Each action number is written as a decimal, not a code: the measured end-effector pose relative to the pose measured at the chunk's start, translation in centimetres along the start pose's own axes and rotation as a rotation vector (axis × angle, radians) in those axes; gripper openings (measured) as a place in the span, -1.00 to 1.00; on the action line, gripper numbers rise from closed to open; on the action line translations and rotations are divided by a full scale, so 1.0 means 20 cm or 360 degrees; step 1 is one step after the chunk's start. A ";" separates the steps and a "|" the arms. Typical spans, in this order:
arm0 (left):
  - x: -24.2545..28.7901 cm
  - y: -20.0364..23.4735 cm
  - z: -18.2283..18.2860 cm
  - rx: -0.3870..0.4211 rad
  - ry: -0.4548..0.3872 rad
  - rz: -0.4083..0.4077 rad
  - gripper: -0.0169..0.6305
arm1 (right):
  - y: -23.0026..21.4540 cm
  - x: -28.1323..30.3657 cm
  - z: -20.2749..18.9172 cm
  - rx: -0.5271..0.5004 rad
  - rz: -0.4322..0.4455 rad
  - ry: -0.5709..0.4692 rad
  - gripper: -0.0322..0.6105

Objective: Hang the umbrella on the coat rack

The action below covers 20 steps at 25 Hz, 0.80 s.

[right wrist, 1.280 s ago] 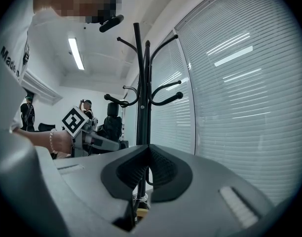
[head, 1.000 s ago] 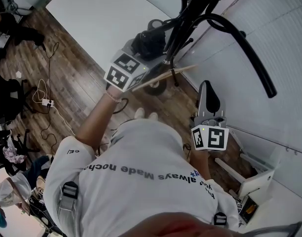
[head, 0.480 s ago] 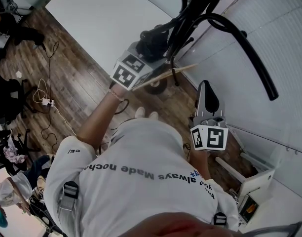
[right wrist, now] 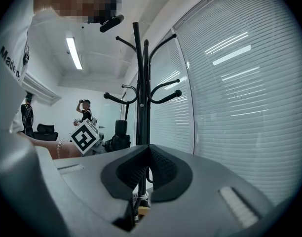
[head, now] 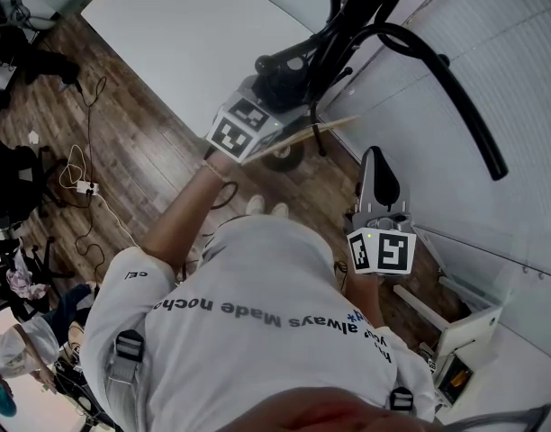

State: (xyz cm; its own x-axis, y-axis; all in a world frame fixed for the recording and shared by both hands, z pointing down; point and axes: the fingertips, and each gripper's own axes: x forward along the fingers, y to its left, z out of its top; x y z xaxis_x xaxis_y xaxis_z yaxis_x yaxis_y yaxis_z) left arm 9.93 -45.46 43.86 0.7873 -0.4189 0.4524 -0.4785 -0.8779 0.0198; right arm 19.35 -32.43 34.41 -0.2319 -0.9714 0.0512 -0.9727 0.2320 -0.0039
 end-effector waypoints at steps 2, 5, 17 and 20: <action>0.01 0.00 -0.01 -0.0002 0.0001 -0.0005 -0.03 | 0.00 0.00 0.00 0.0001 0.0003 0.0000 -0.89; 0.02 0.00 -0.03 -0.0006 -0.0008 -0.0009 -0.03 | 0.01 0.00 0.00 -0.0002 0.0008 -0.0001 -0.89; -0.14 0.01 0.10 0.0015 -0.0231 0.0095 0.06 | 0.05 -0.02 0.03 -0.0017 0.0042 -0.0019 -0.89; -0.22 -0.01 0.17 0.0024 -0.0311 0.0117 0.06 | 0.05 -0.02 0.04 -0.0020 0.0049 -0.0024 -0.89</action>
State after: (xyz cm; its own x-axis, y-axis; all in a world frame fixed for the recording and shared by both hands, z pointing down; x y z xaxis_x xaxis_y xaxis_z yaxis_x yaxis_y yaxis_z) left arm 7.91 -44.30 38.91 0.8116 -0.5178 0.2707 -0.5328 -0.8460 -0.0209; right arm 18.47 -31.93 33.65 -0.2618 -0.9644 0.0364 -0.9650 0.2622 0.0071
